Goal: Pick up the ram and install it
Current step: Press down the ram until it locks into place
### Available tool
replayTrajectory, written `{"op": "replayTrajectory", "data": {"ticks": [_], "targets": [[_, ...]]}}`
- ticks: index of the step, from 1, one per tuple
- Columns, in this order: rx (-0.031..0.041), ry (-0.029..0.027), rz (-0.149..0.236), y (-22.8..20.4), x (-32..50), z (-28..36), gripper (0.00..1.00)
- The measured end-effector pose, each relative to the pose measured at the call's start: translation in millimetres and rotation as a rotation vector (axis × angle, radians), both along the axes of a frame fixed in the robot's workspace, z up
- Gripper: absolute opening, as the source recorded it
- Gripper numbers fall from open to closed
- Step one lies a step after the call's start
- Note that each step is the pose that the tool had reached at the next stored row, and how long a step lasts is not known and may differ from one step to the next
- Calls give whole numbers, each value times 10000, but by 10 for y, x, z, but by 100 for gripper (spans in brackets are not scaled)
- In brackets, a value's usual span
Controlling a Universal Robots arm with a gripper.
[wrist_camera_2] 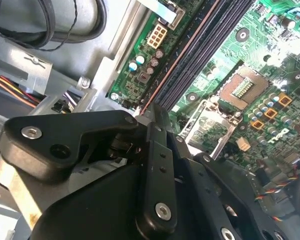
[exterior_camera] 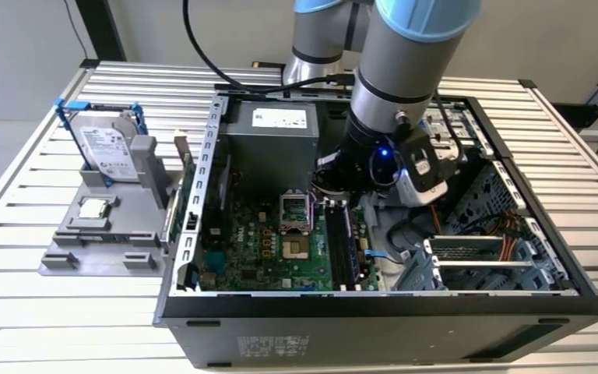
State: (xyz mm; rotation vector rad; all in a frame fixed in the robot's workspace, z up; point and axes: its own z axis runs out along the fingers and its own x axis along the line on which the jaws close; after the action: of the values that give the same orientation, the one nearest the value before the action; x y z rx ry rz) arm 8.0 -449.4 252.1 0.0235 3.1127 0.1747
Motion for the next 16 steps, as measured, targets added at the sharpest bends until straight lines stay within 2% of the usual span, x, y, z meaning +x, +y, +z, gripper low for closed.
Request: {"op": "replayTrajectory", "data": {"ticks": [8,12,16], "targets": [[47,0,1035,0,0,1,0],[116,-2,1446,0,4,7,0],[127,-1,1805,-3,11,13,0]]}}
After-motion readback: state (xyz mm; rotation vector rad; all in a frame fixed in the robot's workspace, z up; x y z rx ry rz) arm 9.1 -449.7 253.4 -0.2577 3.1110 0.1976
